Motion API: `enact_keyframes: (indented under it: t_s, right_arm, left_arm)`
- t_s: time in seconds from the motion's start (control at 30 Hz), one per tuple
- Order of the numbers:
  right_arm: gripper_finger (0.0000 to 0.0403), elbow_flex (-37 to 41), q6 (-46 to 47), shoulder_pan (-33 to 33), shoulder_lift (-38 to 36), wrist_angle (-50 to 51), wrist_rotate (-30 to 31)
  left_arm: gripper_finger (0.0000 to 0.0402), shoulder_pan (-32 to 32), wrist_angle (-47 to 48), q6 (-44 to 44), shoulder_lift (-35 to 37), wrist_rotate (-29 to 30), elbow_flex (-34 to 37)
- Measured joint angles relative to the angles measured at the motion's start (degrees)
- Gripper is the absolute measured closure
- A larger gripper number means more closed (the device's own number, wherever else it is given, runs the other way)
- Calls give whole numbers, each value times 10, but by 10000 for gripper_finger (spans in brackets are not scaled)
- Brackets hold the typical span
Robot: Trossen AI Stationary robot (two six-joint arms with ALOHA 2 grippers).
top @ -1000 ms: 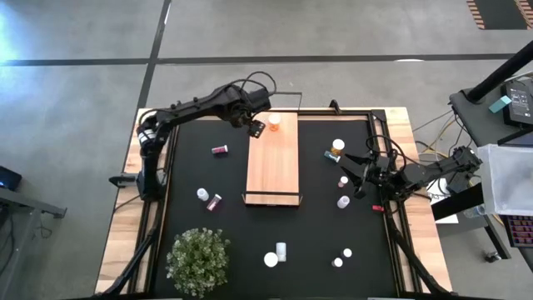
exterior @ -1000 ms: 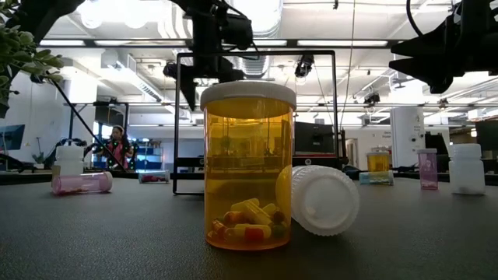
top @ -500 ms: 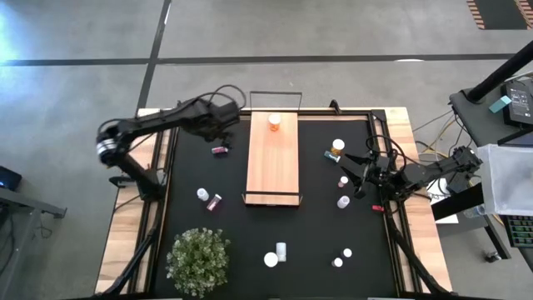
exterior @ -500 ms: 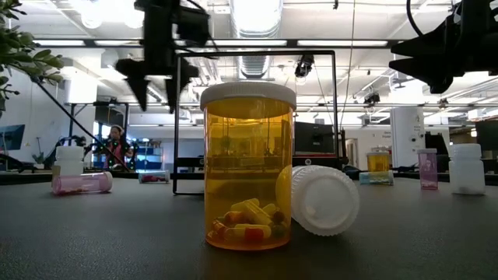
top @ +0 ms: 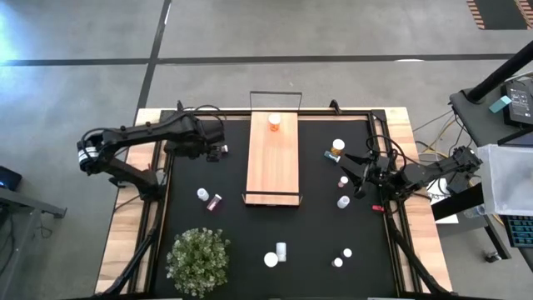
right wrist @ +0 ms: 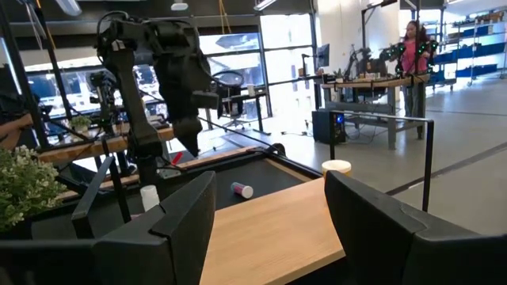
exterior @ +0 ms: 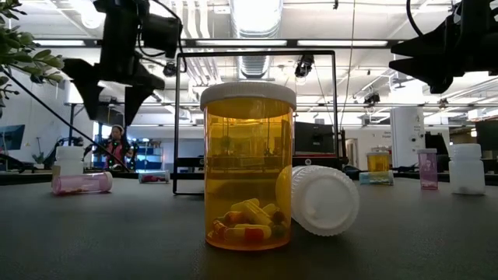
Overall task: Pick and place medicine bottles onto shelf by color
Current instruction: Put the top left white pill bottle on the shelf
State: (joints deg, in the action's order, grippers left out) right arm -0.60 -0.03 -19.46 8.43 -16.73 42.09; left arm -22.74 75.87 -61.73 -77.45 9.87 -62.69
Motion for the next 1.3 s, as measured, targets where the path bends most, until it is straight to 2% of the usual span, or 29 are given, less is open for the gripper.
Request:
enact_keyframes:
  t_s: [0.2,0.33,0.5,0.73,0.87,1.2,1.3]
  right_arm:
    - [174,0,0,0,0,0,0]
    - [174,0,0,0,0,0,0]
    - [174,0,0,0,0,0,0]
    - [174,0,0,0,0,0,0]
    - [174,0,0,0,0,0,0]
    - [174,0,0,0,0,0,0]
    - [174,0,0,0,0,0,0]
  left_arm:
    - [47,28,-4,-82,-1,-38,11]
    - [47,64,3,-149,-1,-41,12]
    - [47,117,4,-251,-5,-73,19]
    - [47,195,-12,-400,-5,-109,69]
    - [47,219,-65,-464,-4,-119,100]
    - [49,221,-144,-492,-5,-142,141]
    - [63,221,-155,-492,-5,-142,145]
